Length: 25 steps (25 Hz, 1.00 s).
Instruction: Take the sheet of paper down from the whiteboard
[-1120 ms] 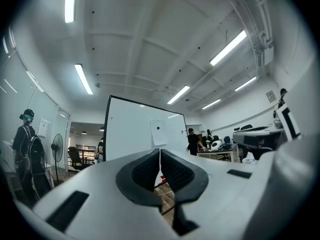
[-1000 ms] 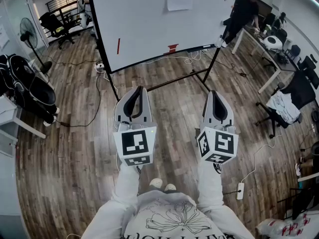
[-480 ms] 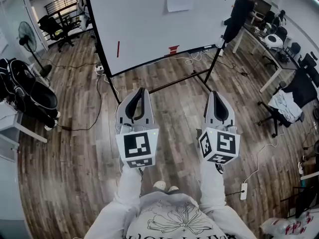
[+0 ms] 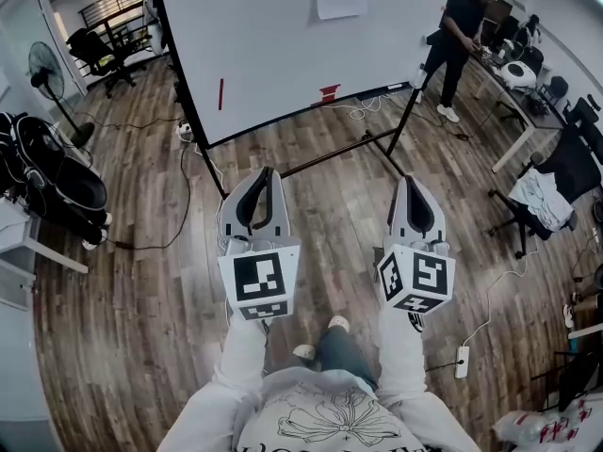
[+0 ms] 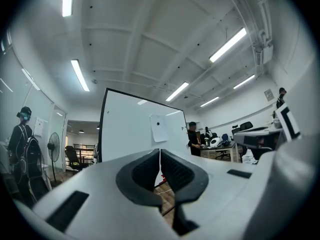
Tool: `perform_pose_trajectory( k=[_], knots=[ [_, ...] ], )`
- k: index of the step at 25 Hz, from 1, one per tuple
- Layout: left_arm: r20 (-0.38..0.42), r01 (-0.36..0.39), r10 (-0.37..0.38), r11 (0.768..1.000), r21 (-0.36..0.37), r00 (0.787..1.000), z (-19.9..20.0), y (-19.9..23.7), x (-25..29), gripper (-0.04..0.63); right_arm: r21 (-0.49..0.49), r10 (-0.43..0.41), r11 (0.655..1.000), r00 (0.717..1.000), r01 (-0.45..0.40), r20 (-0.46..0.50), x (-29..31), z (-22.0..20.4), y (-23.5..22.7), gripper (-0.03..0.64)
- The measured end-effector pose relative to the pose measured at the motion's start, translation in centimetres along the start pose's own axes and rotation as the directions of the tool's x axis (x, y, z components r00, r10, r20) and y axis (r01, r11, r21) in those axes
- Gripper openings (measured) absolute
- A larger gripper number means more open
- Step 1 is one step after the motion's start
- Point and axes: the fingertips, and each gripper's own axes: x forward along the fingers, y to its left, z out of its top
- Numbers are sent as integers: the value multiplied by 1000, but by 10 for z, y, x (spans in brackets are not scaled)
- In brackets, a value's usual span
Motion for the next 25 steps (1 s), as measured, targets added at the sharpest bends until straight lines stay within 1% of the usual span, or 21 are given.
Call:
perform_pose_trajectory(
  k=[4,8,13,22,25],
  knots=[
    [-4,-8,8,1000,3,1000,-8,-1,25,9,-8,17,1000,1000,-17,-3,25,-9,-6,3],
    [-5,-33,33,999,14,999,-11,-7,59,9,-5,36,999,999,-36,2,61,-15,-25,3],
    [-1,-69,69,997,15,998,-10,-16,114,9,-10,75,997,997,-75,21,118,-15,-53,3],
    [19,-140,140,990,21,990,0,-44,225,9,-29,151,988,987,-149,59,229,-9,-117,3],
    [22,-156,155,988,18,988,-2,-50,255,9,-33,159,987,985,-157,66,258,-11,-136,3]
  ],
)
